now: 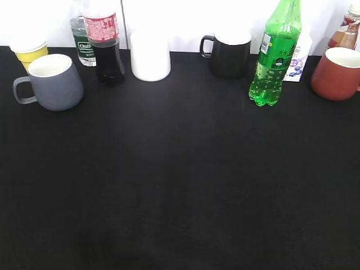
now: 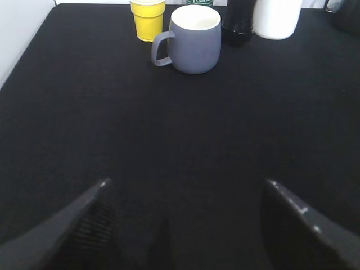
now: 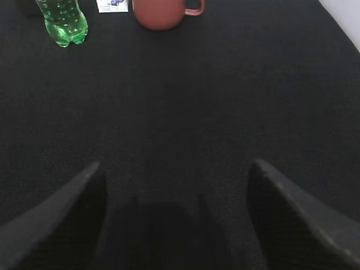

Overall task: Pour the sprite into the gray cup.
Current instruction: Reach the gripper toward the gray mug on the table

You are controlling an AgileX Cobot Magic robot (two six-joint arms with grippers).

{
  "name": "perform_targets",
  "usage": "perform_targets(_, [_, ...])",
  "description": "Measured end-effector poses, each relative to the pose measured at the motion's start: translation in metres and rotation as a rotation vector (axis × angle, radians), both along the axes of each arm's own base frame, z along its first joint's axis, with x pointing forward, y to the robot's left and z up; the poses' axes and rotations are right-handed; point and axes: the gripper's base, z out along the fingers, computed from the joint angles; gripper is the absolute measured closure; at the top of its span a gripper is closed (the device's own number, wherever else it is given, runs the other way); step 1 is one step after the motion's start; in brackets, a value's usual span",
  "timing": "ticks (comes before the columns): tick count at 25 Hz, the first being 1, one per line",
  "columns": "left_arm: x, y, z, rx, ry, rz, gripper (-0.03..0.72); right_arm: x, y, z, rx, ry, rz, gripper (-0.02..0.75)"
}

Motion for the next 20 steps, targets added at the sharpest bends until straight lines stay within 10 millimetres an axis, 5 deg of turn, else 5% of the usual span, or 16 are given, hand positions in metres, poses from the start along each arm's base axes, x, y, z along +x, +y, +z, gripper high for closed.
perform_targets(10, [0.000, -0.001, 0.002, -0.011, -0.014, -0.006, 0.120, 0.000, 0.000, 0.000, 0.000, 0.000, 0.000, 0.152])
perform_targets(13, [0.006, 0.001, 0.024, -0.025, -0.255, 0.018, 0.172, 0.000, 0.000, 0.000, 0.000, 0.000, 0.000, 0.152])
perform_targets(15, [0.029, 0.003, 0.028, -0.039, -0.400, 0.047, 0.197, 0.000, 0.000, 0.000, 0.000, 0.000, 0.000, 0.152])
perform_targets(20, [0.110, 0.011, -0.015, -0.050, -0.416, 0.128, 0.209, 0.000, 0.001, 0.000, 0.009, -0.001, 0.006, 0.152])
